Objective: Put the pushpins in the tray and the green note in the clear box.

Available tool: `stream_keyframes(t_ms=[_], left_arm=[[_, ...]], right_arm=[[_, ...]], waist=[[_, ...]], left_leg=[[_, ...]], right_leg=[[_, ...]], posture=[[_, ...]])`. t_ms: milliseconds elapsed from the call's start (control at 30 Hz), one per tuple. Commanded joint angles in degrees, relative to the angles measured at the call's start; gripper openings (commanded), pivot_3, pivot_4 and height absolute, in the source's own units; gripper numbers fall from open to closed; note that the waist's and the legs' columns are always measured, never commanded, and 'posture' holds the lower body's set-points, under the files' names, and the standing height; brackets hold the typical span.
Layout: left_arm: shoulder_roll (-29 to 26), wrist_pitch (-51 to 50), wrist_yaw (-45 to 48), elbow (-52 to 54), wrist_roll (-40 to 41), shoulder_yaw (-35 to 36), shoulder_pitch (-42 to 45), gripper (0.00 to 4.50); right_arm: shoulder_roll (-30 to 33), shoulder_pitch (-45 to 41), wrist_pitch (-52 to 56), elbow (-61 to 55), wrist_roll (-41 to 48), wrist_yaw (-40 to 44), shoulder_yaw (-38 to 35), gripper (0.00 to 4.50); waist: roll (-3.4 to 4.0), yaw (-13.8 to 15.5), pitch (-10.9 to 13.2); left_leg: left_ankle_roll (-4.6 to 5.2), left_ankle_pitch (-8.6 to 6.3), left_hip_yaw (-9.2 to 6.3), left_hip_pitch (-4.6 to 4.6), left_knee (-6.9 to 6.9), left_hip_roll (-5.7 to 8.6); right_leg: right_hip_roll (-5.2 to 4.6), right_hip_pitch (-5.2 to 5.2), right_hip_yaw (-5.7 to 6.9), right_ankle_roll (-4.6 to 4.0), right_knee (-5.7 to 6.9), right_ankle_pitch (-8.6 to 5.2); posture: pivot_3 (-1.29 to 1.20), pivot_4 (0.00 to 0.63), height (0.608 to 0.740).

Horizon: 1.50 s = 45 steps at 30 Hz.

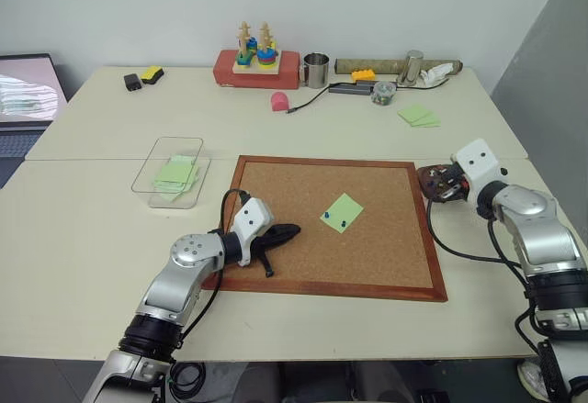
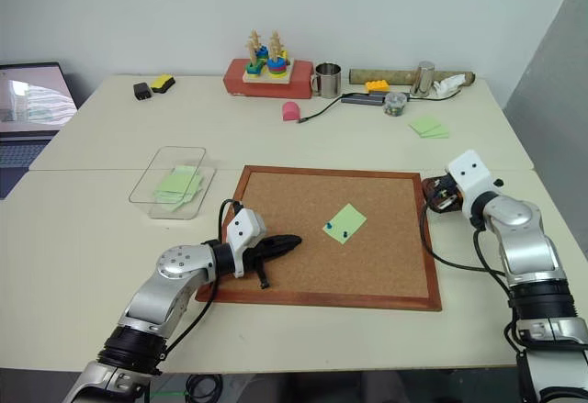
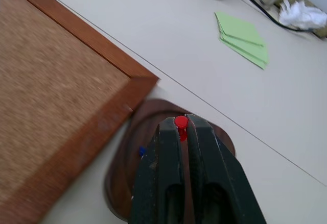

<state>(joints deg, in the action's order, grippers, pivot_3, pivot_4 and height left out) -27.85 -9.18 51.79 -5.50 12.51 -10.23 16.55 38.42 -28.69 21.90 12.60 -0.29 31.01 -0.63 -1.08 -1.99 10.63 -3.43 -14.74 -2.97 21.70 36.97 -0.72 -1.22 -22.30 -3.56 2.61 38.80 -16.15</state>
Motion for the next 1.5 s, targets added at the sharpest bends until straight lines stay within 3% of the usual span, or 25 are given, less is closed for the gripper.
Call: stream_keyframes(t_ms=[33, 300, 500, 733, 867, 1000, 1267, 1500], left_arm=[[-0.1, -0.8, 0.4, -2.7, -2.8, -2.5, -1.7, 0.00], [0.0, -0.4, 0.1, -2.9, -2.8, -2.6, -1.7, 0.00], [0.0, -0.3, 0.0, -3.0, -3.0, -2.6, -1.8, 0.00], [-0.3, -0.1, 0.0, -3.0, -3.0, -2.3, -2.1, 0.00], [-0.5, 0.0, 0.2, -3.2, -3.0, -2.4, -2.2, 0.00], [-0.7, 0.0, 0.4, -3.2, -3.1, -2.5, -2.3, 0.00], [-1.3, 0.2, 0.9, -3.5, -3.2, -2.5, -2.4, 0.00], [-1.8, 0.2, 0.8, -3.3, -3.1, -2.4, -2.8, 0.00]], right_arm=[[1.2, -0.5, -0.7, 1.0, -0.9, -0.2, -0.8, 0.76], [1.5, -1.3, -2.2, 4.1, -1.9, -0.4, -1.1, 2.50], [2.1, -1.8, -1.9, -0.6, 0.2, 0.6, -3.3, 3.70], [3.6, 1.5, 2.1, -16.7, 9.1, 9.6, -5.4, 3.70], [3.0, 7.1, 8.5, -28.9, 17.1, 15.6, -3.1, 3.70], [1.5, 11.2, 10.1, -33.8, 18.4, 16.5, 1.3, 3.70], [-3.3, 10.4, 6.5, -29.9, 13.4, 14.8, 10.6, 3.70], [-8.6, 6.8, 3.2, -21.1, 12.1, 15.0, 13.0, 3.70]], waist=[[0.00, 0.0, 0.0], [0.00, 0.0, 0.0], [0.01, 0.0, 0.0], [0.03, 0.1, 0.0], [0.00, 0.1, 0.0], [0.00, 0.1, 0.0], [-0.03, 0.1, -0.1], [-0.03, 0.0, -0.1]], left_leg=[[0.00, 0.00, -0.01, 0.00, 0.00, 0.00], [0.00, 0.00, 0.01, 0.00, 0.00, 0.00], [0.00, 0.00, 0.00, 0.00, 0.00, 0.00], [0.00, 0.00, -0.02, 0.01, -0.01, -0.01], [0.00, 0.00, -0.09, 0.00, -0.01, -0.04], [0.00, 0.00, -0.08, 0.01, 0.00, -0.04], [0.00, 0.00, -0.08, 0.00, 0.00, -0.04], [0.00, 0.00, -0.08, -0.01, -0.01, -0.06]], right_leg=[[0.00, 0.00, 0.00, 0.00, 0.00, 0.00], [0.00, 0.00, -0.01, 0.00, -0.01, 0.00], [0.00, 0.00, 0.00, 0.00, -0.01, 0.00], [0.00, 0.01, 0.01, 0.01, -0.02, 0.00], [0.02, 0.05, 0.08, 0.01, -0.05, -0.01], [0.02, 0.05, 0.06, 0.06, -0.06, -0.04], [0.03, 0.04, 0.07, 0.26, -0.08, -0.16], [0.05, 0.03, 0.08, 0.25, -0.07, -0.15]], posture=[[0.00, 0.150, 0.740], [0.00, 0.150, 0.740], [0.00, 0.150, 0.740], [0.00, 0.150, 0.740], [0.00, 0.150, 0.740], [0.00, 0.150, 0.740], [0.00, 0.150, 0.740], [0.00, 0.150, 0.740]])
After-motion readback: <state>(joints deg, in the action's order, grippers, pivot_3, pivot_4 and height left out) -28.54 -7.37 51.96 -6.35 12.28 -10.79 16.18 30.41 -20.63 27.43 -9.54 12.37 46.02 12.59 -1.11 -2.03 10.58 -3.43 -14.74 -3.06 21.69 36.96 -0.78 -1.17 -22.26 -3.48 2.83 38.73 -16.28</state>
